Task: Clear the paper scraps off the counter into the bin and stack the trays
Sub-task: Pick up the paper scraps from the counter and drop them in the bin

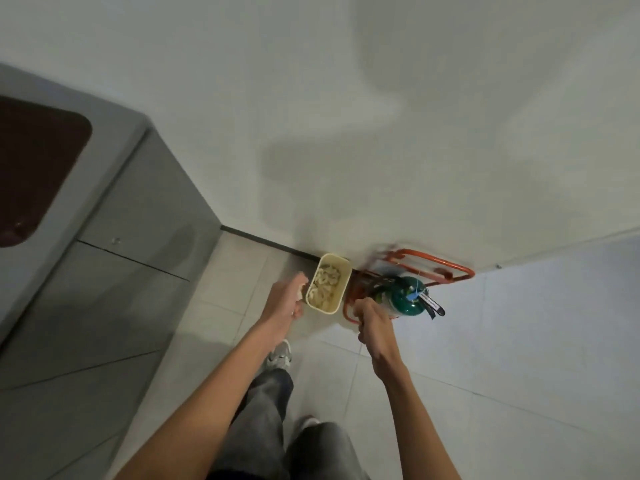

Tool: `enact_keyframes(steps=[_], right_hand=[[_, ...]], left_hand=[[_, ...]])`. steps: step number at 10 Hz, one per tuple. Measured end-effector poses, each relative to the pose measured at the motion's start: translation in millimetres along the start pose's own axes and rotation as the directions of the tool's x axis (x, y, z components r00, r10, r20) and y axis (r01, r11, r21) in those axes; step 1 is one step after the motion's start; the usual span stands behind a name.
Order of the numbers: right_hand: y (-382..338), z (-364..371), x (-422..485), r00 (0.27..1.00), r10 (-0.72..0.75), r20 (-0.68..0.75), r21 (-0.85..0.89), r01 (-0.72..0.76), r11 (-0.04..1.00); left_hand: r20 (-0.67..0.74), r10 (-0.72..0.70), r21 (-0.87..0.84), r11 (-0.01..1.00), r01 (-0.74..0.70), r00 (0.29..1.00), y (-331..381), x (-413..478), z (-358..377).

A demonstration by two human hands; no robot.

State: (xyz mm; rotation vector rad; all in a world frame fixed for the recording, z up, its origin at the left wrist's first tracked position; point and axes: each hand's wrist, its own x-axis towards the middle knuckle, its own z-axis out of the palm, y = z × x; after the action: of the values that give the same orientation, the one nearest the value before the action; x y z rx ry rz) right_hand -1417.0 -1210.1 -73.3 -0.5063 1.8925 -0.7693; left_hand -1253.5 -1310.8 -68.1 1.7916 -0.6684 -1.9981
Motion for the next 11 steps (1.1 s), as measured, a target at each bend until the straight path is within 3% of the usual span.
enact_keyframes(steps=[1, 2, 4, 5, 6, 7, 8, 9, 10, 11], right_hand=[[18.2, -4.0, 56.0, 0.999, -0.039, 0.014, -0.122, 0.041, 0.992], [39.0, -0.9, 115.4, 0.995, -0.037, 0.088, -0.262, 0.059, 0.963], [102.0, 21.6, 246.7, 0.951, -0.005, 0.309, -0.551, 0.183, 0.814], [133.9, 37.4, 305.5, 0.94, 0.045, 0.338, -0.698, 0.219, 0.682], [168.2, 51.0, 356.7, 0.925, -0.041, 0.377, -0.839, 0.36, 0.408], [189.3, 66.1, 407.3, 0.913, -0.028, 0.408, -0.86, 0.394, 0.324], [215.8, 85.2, 462.7, 0.851, -0.009, 0.525, -0.838, 0.518, 0.172], [234.7, 104.1, 505.5, 0.736, 0.107, 0.669, -0.734, 0.676, -0.063], [243.4, 122.0, 536.8, 0.688, 0.152, 0.71, -0.675, 0.726, -0.136], [260.2, 132.9, 561.8, 0.62, 0.127, 0.774, -0.596, 0.782, -0.183]], left_hand=[[0.005, 0.048, 0.145, 0.988, -0.048, 0.999, -15.3, 45.3, 21.0], [0.031, 0.065, 0.131, 0.989, -0.069, 0.997, -36.7, 91.3, 42.6], [-0.05, 0.044, 0.29, 0.956, -0.028, 0.998, -105.6, 205.2, 80.7], [-0.185, 0.029, 0.451, 0.891, 0.059, 0.982, -150.9, 266.3, 93.7], [-0.296, -0.012, 0.587, 0.787, 0.192, 0.955, -191.6, 312.6, 105.5], [-0.327, -0.062, 0.605, 0.753, 0.26, 0.943, -219.2, 362.1, 115.2], [-0.196, 0.002, 0.76, 0.632, 0.151, 0.981, -252.6, 425.7, 119.7], [-0.168, -0.025, 0.754, 0.641, 0.144, 0.986, -264.3, 467.1, 123.4], [-0.139, -0.001, 0.867, 0.483, 0.122, 0.99, -277.1, 493.3, 123.3], [-0.055, 0.01, 0.918, 0.393, 0.047, 0.998, -293.9, 514.6, 122.0]])
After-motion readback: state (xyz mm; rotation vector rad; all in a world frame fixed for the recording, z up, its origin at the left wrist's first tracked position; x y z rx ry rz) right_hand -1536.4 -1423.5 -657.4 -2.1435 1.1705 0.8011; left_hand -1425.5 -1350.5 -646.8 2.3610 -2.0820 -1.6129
